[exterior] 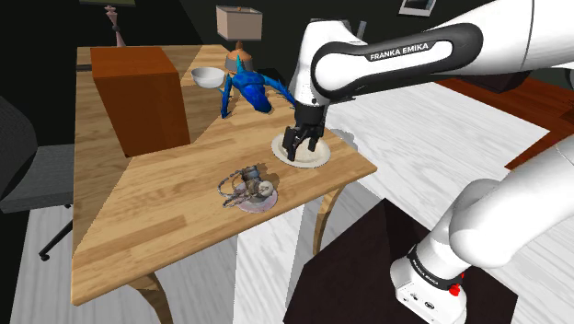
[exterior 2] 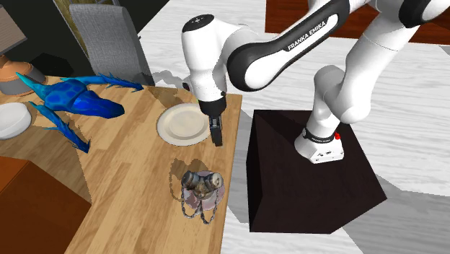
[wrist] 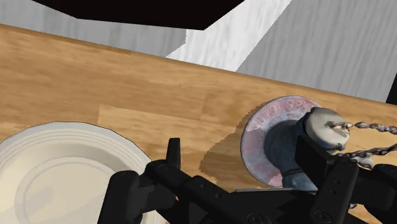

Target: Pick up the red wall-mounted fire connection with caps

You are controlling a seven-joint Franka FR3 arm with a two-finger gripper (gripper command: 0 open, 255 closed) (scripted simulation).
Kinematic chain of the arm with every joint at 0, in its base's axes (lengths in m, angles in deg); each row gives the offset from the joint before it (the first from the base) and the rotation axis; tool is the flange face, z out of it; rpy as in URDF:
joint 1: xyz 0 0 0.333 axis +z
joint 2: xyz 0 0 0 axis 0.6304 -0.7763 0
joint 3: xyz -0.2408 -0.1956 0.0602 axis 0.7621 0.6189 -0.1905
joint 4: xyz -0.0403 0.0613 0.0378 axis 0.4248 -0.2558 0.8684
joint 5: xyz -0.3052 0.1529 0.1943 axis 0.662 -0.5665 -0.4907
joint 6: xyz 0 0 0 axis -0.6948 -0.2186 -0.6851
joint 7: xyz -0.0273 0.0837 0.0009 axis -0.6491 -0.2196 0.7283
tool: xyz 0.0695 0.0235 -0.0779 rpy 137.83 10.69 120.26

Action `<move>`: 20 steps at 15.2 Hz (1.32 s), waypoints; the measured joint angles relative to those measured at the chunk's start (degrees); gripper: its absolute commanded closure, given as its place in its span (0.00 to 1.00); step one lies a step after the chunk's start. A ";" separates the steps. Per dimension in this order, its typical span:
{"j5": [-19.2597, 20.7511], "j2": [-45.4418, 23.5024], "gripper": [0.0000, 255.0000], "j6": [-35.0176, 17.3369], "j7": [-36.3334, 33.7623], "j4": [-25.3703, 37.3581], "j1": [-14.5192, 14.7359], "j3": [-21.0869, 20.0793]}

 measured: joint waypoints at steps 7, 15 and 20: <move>-0.53 -12.79 0.00 -6.64 -3.71 8.71 2.40 -3.19; 0.27 -22.28 0.00 -12.24 -6.07 14.32 4.39 -4.77; 0.48 -24.01 1.00 -15.09 -5.92 13.18 4.54 -4.75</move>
